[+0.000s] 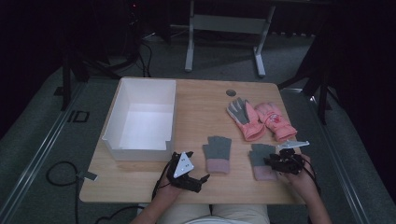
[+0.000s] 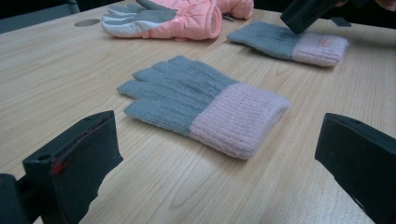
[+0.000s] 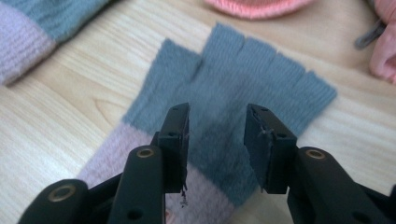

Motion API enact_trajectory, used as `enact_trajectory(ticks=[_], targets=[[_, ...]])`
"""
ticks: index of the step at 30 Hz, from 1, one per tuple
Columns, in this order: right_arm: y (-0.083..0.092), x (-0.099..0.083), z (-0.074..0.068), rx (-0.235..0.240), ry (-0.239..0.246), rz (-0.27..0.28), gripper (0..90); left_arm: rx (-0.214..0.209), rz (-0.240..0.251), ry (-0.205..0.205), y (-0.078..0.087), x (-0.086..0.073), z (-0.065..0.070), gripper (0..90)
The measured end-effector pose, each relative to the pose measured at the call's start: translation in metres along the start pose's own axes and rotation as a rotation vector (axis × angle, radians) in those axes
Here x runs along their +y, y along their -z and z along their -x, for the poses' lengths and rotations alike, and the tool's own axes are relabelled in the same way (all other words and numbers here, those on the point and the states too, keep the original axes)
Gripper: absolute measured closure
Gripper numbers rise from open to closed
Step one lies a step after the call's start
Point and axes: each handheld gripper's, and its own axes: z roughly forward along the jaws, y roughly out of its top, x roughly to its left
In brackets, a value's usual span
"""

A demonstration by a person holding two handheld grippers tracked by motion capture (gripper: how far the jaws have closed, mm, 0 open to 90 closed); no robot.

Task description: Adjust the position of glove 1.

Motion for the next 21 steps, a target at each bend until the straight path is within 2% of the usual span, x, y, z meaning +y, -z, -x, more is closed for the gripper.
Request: enact_trajectory(ticks=[6, 9, 17, 21], targets=[[-0.006, -0.006, 0.001, 0.015, -0.019, -0.004, 61.0, 0.000, 0.000, 0.000, 0.000, 0.000, 0.000, 0.0], [-0.011, -0.008, -0.003, -0.011, -0.010, -0.011, 62.4, -0.001, 0.000, -0.002, 0.000, 0.000, 0.000, 0.0], [-0.013, -0.013, -0.009, -0.075, -0.028, 0.024, 77.1, -0.002, 0.001, 0.000, 0.000, 0.000, 0.000, 0.0], [-0.014, -0.012, -0.016, -0.120, -0.035, 0.019, 83.3, -0.002, 0.000, 0.001, 0.000, 0.000, 0.000, 0.0]])
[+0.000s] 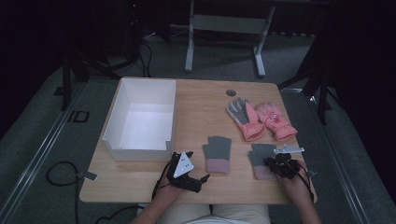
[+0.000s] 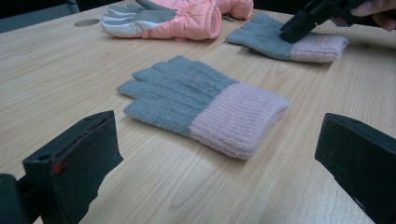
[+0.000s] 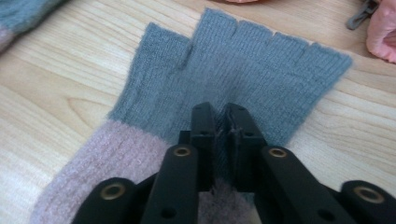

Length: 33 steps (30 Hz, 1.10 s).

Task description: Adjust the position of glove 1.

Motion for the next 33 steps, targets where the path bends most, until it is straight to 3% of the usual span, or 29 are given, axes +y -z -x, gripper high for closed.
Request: enact_trajectory(ticks=[5, 13, 17, 23, 24, 27, 33], targets=[[0.006, 0.012, -0.001, -0.008, -0.027, -0.022, 85.5, 0.003, -0.002, 0.003, 0.000, 0.000, 0.000, 0.0], [0.040, 0.050, -0.015, -0.038, -0.094, 0.090, 85.5, -0.002, 0.002, -0.001, 0.000, 0.000, 0.000, 0.0], [0.051, 0.070, -0.035, -0.067, -0.078, 0.129, 85.5, -0.001, 0.003, -0.001, 0.000, 0.000, 0.000, 0.0], [0.048, 0.086, -0.057, -0.052, -0.083, 0.145, 85.5, -0.002, 0.003, -0.009, 0.000, 0.000, 0.001, 0.0], [0.044, 0.091, -0.067, -0.048, -0.072, 0.142, 85.5, -0.002, 0.005, -0.009, 0.000, 0.000, 0.001, 0.0], [0.038, 0.097, -0.078, -0.012, -0.063, 0.141, 85.5, -0.003, 0.003, -0.011, 0.000, 0.000, 0.001, 0.0], [0.021, 0.105, -0.102, 0.012, -0.035, 0.138, 85.4, -0.002, 0.006, -0.019, 0.000, 0.000, 0.002, 0.0]])
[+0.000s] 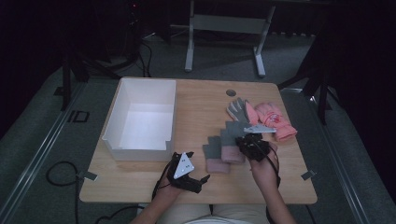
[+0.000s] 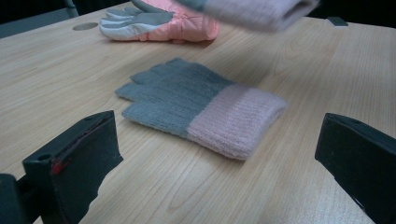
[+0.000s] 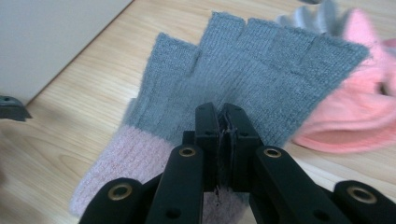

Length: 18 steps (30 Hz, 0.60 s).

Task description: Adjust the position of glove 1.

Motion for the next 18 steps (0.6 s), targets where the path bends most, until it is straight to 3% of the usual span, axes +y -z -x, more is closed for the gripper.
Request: enact_trajectory(ticks=[9, 18], targets=[[-0.031, -0.004, -0.025, 0.061, 0.020, -0.055, 85.3, -0.004, 0.003, -0.002, 0.000, 0.000, 0.000, 0.0], [-0.050, -0.017, -0.033, 0.087, 0.011, -0.106, 85.2, -0.004, -0.001, 0.002, 0.000, 0.000, 0.000, 0.0]])
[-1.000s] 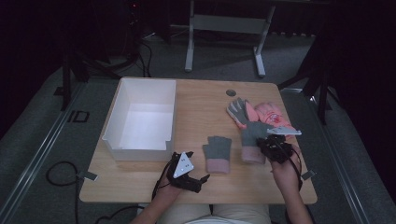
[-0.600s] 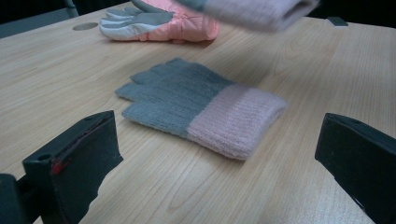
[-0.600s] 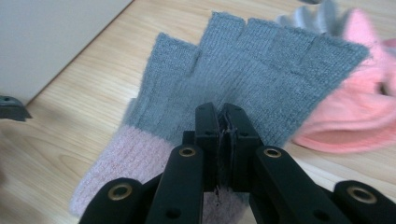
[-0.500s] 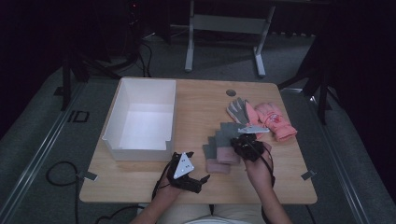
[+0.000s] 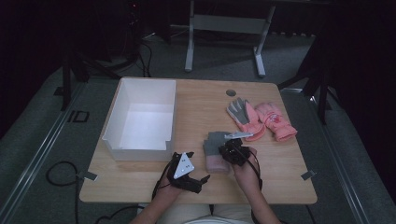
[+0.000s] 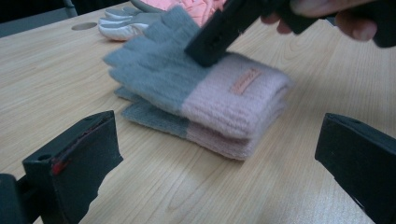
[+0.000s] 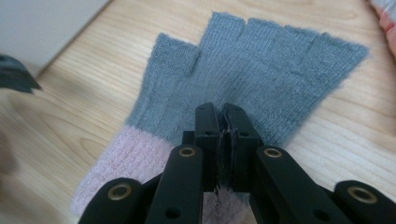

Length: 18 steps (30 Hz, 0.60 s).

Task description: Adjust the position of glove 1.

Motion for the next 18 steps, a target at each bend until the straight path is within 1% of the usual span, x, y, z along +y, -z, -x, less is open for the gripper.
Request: enact_trajectory(ticks=[2, 5, 9, 10, 15, 18], targets=[[-0.003, -0.002, 0.001, 0.003, -0.004, -0.009, 85.2, -0.005, 0.003, 0.000, 0.000, 0.000, 0.000, 0.0], [-0.007, -0.004, 0.003, 0.016, -0.021, -0.018, 85.0, -0.002, -0.001, 0.002, 0.000, 0.000, 0.000, 0.0], [-0.012, -0.007, 0.004, 0.022, -0.020, -0.029, 84.6, -0.001, -0.004, 0.004, 0.000, 0.000, 0.000, 0.0], [-0.016, -0.009, 0.005, 0.031, -0.024, -0.040, 83.9, -0.003, -0.005, 0.002, -0.001, 0.000, 0.000, 0.0], [-0.020, -0.011, 0.007, 0.046, -0.019, -0.046, 82.6, -0.010, -0.010, -0.014, -0.001, 0.000, 0.002, 0.0], [-0.020, -0.011, 0.009, 0.073, -0.021, -0.051, 82.6, -0.039, 0.001, 0.000, -0.001, 0.000, 0.000, 0.0]])
